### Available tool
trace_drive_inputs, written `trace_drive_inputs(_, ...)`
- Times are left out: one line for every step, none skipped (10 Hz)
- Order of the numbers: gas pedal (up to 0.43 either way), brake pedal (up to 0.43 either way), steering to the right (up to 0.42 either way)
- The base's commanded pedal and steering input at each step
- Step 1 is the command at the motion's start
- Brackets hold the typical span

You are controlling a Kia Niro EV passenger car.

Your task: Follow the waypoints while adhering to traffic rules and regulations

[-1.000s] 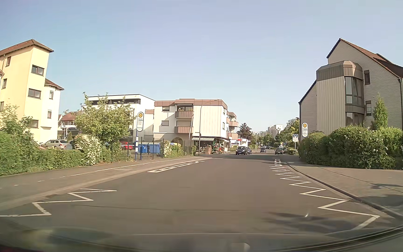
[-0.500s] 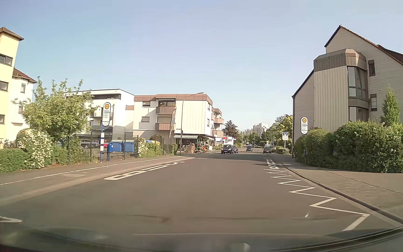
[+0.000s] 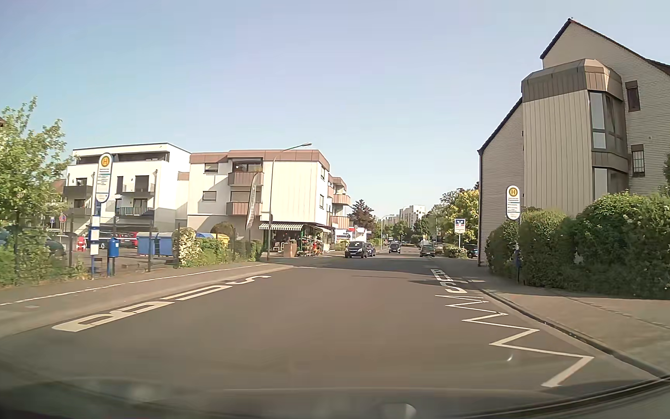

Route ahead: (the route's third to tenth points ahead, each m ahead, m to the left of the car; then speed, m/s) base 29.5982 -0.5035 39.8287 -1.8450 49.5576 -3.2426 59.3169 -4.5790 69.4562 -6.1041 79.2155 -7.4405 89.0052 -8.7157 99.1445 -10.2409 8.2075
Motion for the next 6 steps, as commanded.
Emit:
trace_drive_inputs(0.059,0.030,0.054)
trace_drive_inputs(0.059,0.030,0.053)
trace_drive_inputs(0.059,0.030,0.053)
trace_drive_inputs(0.059,0.030,0.053)
trace_drive_inputs(0.047,0.030,0.053)
trace_drive_inputs(0.047,0.030,0.052)
